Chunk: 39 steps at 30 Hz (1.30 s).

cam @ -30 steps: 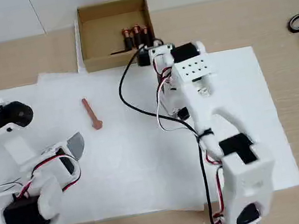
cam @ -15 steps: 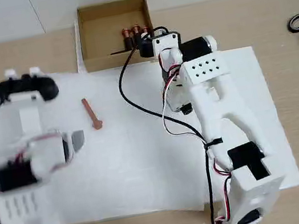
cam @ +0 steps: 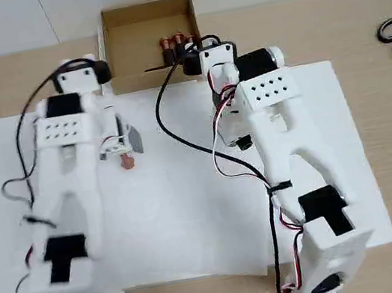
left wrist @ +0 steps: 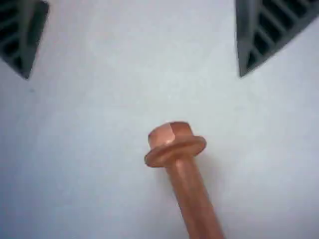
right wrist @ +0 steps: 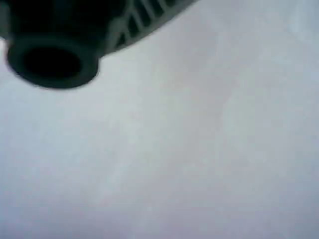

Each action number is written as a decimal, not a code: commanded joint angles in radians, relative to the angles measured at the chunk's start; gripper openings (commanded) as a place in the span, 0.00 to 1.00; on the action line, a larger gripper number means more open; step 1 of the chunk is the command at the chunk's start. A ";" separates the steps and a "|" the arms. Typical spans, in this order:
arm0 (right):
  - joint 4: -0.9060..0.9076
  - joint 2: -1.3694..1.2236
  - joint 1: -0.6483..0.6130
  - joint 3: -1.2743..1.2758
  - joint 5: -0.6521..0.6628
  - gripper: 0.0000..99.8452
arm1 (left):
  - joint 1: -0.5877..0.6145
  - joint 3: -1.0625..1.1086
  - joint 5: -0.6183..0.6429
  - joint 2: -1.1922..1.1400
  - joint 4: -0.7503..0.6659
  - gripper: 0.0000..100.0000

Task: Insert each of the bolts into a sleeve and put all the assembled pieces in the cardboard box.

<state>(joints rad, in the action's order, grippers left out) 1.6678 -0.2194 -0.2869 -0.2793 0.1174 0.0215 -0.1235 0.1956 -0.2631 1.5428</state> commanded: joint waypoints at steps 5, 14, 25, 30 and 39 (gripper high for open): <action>0.008 0.062 0.007 -0.051 0.012 0.00 | 0.012 -0.076 0.021 -0.129 -0.100 0.15; 0.008 0.062 0.007 -0.051 0.012 0.00 | 0.011 -0.073 0.129 -0.161 -0.101 0.12; 0.008 0.062 0.007 -0.051 0.011 0.00 | 0.014 -0.076 0.190 -0.258 -0.169 0.12; 0.016 0.062 0.007 -0.051 0.011 0.00 | 0.011 -0.076 0.192 -0.278 -0.173 0.12; 0.015 0.062 0.007 -0.051 0.011 0.00 | 0.011 -0.094 0.187 -0.232 -0.152 0.01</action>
<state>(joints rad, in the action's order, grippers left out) 1.6709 -0.2194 -0.2869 -0.2793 0.1174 0.0292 -0.1895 0.3813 -0.5409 1.3940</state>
